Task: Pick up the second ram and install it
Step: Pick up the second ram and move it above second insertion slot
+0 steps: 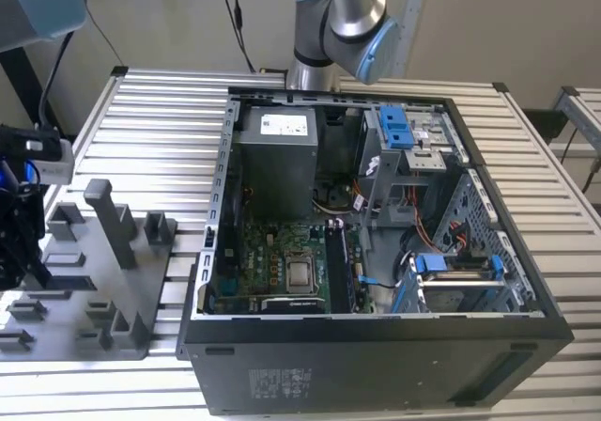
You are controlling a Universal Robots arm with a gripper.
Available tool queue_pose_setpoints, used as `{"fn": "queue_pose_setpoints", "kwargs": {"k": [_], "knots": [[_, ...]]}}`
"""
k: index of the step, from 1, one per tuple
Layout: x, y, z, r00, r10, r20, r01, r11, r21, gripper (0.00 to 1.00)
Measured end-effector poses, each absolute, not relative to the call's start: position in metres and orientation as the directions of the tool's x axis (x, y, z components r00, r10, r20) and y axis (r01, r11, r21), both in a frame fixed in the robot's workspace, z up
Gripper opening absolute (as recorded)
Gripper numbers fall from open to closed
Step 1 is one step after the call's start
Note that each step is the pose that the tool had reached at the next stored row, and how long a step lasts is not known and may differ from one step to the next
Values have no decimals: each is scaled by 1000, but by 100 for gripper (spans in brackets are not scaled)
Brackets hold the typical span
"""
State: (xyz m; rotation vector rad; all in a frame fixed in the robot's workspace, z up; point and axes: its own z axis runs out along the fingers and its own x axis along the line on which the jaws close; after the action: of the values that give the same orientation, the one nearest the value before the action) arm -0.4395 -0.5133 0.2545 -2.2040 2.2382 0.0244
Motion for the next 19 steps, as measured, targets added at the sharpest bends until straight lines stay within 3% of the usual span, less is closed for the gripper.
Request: {"fn": "queue_pose_setpoints", "kwargs": {"k": [19], "knots": [[-439,-513,283,-15,-1000,-7,-1000,15,0,14]]}}
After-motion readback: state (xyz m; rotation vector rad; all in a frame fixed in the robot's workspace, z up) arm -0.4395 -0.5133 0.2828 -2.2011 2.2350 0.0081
